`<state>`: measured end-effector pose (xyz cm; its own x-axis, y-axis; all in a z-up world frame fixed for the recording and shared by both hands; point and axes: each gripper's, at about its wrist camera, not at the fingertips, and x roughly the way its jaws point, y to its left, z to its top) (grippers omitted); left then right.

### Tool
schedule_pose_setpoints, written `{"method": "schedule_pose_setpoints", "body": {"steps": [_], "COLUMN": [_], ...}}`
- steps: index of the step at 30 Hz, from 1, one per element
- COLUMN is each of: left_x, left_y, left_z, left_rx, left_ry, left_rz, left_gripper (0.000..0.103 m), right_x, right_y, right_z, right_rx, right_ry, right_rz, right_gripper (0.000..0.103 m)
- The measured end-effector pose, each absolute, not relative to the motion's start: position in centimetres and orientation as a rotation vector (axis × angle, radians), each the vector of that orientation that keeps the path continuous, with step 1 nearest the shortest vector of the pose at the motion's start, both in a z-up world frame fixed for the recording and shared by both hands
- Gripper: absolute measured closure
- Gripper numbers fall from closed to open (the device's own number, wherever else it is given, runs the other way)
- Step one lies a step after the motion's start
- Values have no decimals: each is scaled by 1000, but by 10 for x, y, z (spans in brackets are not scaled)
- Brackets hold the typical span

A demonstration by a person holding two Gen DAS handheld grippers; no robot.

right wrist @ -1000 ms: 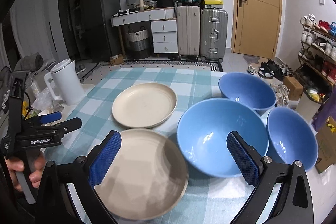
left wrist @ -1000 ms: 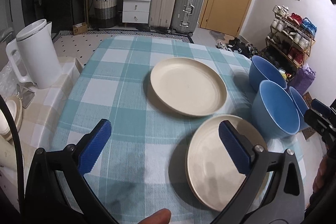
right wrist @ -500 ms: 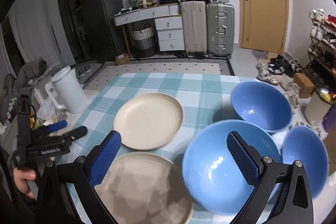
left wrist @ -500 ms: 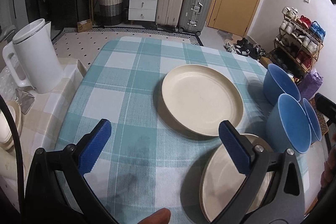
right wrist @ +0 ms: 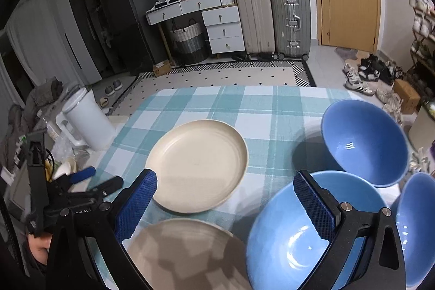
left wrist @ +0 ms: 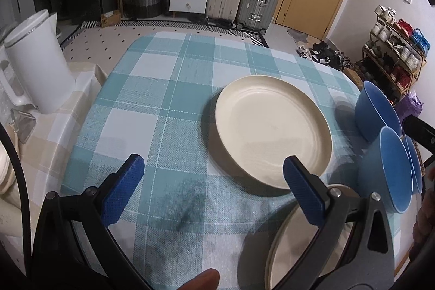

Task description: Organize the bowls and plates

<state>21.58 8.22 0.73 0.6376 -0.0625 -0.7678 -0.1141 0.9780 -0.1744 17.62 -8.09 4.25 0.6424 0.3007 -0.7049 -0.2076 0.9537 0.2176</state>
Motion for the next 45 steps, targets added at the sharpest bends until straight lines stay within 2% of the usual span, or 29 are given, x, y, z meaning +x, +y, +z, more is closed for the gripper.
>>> {"method": "schedule_pose_setpoints", "body": {"steps": [11,14,21,24,35,40,45], "left_x": [243,250,267,273,278,278,277], "left_y": [90,91,93,93,96,104,113], "left_z": [-15,-22,-41,-51,-59,-60,-64], "left_rx": [-237,-240,-270,-270,-263,-263,-276], "left_ry": [926,946,992,1014,1013,1013,1023], "left_rz": [53,52,36,46,32,39,44], "left_gripper": [2,6,28,35,42,44,48], "right_x": [214,222,240,245,261,266,269], "right_y": [-64,-57,-45,-43,-38,-35,-33], "right_z": [20,14,-5,-12,-28,-37,-41], "right_rx": [126,111,81,70,59,33,26], "right_ry": [886,907,967,983,1032,1057,1075], "right_rz": [305,309,301,298,278,271,258], "right_gripper": [1,4,16,17,23,33,35]}}
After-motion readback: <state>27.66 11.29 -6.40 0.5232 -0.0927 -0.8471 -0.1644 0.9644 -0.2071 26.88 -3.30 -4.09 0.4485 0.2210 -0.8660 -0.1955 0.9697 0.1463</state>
